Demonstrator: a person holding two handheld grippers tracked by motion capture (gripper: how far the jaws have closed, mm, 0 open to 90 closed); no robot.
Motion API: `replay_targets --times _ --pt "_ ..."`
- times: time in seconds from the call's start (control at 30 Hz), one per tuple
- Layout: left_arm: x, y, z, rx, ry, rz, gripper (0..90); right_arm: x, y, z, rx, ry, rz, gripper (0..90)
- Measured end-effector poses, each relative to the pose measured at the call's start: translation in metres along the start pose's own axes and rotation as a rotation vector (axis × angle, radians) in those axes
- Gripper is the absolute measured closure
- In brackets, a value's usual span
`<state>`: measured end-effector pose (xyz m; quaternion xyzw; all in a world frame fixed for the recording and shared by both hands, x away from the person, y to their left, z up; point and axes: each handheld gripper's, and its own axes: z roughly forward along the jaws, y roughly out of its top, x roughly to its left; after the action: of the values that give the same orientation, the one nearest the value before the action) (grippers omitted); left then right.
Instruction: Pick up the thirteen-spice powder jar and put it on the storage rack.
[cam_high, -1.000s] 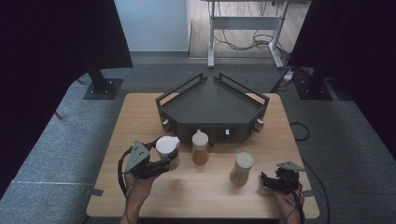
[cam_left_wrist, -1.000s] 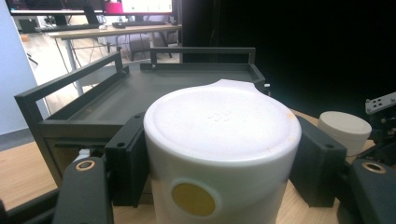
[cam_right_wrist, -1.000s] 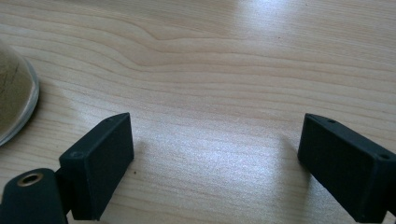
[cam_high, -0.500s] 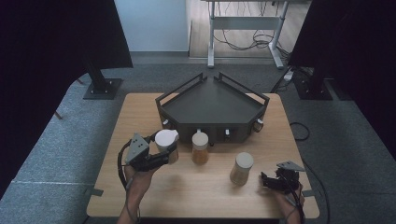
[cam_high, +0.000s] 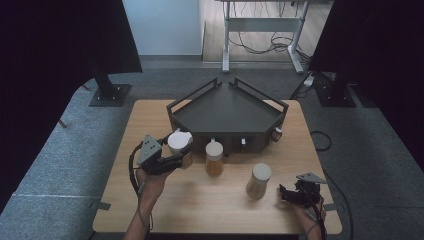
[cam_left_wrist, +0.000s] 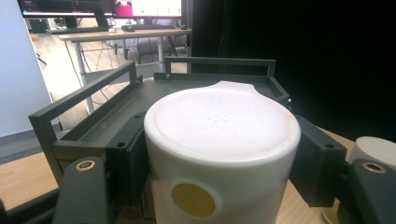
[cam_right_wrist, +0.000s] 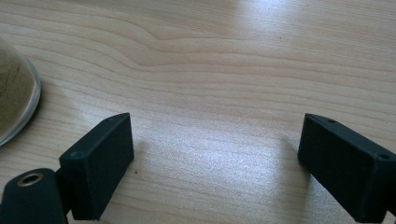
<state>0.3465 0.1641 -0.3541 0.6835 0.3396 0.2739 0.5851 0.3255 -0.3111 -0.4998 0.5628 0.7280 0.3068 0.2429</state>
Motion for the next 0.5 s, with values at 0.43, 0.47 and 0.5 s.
replay_targets --times 0.43,0.47,0.5 --pt "0.010 0.014 0.018 -0.009 0.004 -0.007 30.8 0.000 0.000 0.000 0.001 0.003 -0.001 9.9" --pt "0.011 0.015 0.020 -0.009 0.006 -0.005 30.8 0.000 0.000 0.000 0.001 0.004 -0.001 9.9" --pt "0.011 0.016 0.021 -0.008 0.007 -0.002 30.8 0.000 0.000 0.000 0.001 0.004 -0.001 9.9"
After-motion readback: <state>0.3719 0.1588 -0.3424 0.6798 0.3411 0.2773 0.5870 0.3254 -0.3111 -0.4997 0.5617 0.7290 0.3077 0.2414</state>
